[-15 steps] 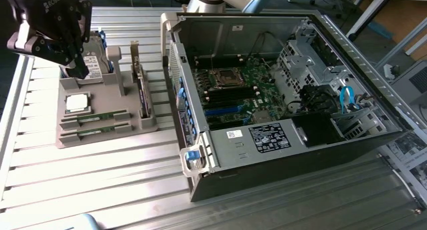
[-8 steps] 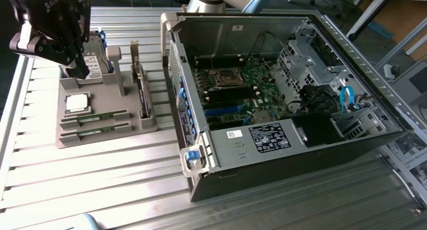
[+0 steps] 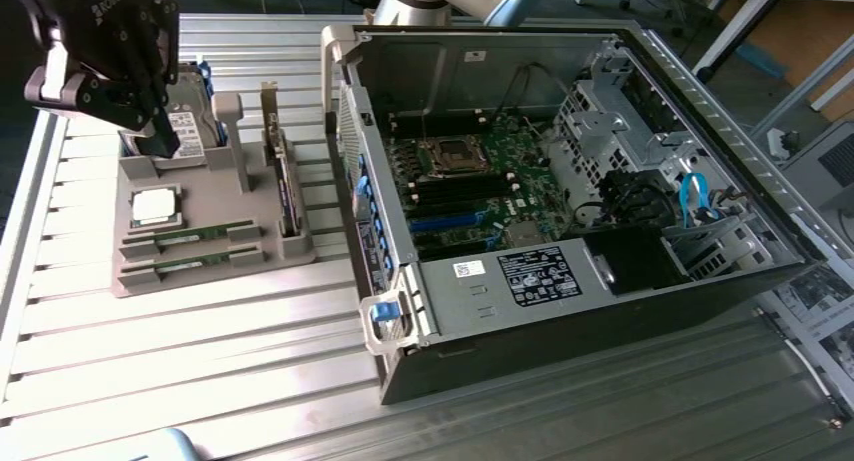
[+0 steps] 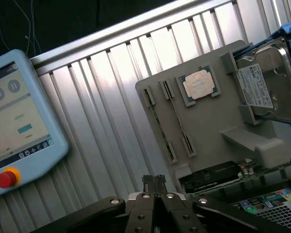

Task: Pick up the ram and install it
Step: 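Pick up the ram and move it above insertion slot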

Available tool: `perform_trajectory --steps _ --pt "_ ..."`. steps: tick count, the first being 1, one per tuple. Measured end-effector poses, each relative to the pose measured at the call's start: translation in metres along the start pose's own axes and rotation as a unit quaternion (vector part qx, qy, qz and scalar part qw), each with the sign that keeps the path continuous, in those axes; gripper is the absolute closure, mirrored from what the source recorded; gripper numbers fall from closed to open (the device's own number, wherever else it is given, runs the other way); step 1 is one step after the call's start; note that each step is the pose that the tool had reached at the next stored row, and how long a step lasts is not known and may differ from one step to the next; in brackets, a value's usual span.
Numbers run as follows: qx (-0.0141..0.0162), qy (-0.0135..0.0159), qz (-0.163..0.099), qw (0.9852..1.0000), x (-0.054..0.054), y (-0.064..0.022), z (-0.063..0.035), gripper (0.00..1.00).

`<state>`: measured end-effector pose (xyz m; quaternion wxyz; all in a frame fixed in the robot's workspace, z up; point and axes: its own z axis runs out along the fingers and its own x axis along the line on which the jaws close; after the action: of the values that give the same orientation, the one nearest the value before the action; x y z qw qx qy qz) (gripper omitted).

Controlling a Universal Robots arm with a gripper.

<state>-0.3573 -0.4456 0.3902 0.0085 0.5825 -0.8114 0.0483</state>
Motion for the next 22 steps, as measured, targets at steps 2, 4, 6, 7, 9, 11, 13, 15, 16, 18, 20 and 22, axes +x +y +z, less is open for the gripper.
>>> perform_trajectory --steps 2,4,6,7,9,11,13,15,16,18,20,22 --pt "0.0007 -0.0003 -0.008 1.0 0.0 0.0 0.0 0.89" --pt "0.0011 -0.0004 -0.014 0.9999 0.0 0.0 0.0 0.89" --pt "0.0015 -0.0005 -0.019 0.9998 0.0 0.0 0.0 0.89" --pt "0.0017 -0.0006 -0.021 0.9998 0.0 0.0 0.0 0.89" --pt "0.0021 -0.0007 -0.026 0.9997 0.0 0.0 0.0001 0.89" --pt "0.0028 -0.0009 -0.033 0.9995 0.0 0.0 0.0001 0.89" --pt "0.0032 -0.001 -0.038 0.9993 0.0 0.0 0.0001 0.89" --pt "0.0036 -0.0011 -0.043 0.9991 0.0 0.0 0.0001 0.89" --pt "0.0038 -0.0011 -0.045 0.999 0.0 0.0 0.0001 0.89" --pt "0.0043 -0.001 -0.05 0.9987 0.0 0.0 0.0002 0.89" --pt "0.0048 -0.0009 -0.055 0.9985 0.0 0.0 0.0003 0.89" --pt "0.0053 -0.0009 -0.06 0.9982 0.0 0.0 0.0003 0.89"
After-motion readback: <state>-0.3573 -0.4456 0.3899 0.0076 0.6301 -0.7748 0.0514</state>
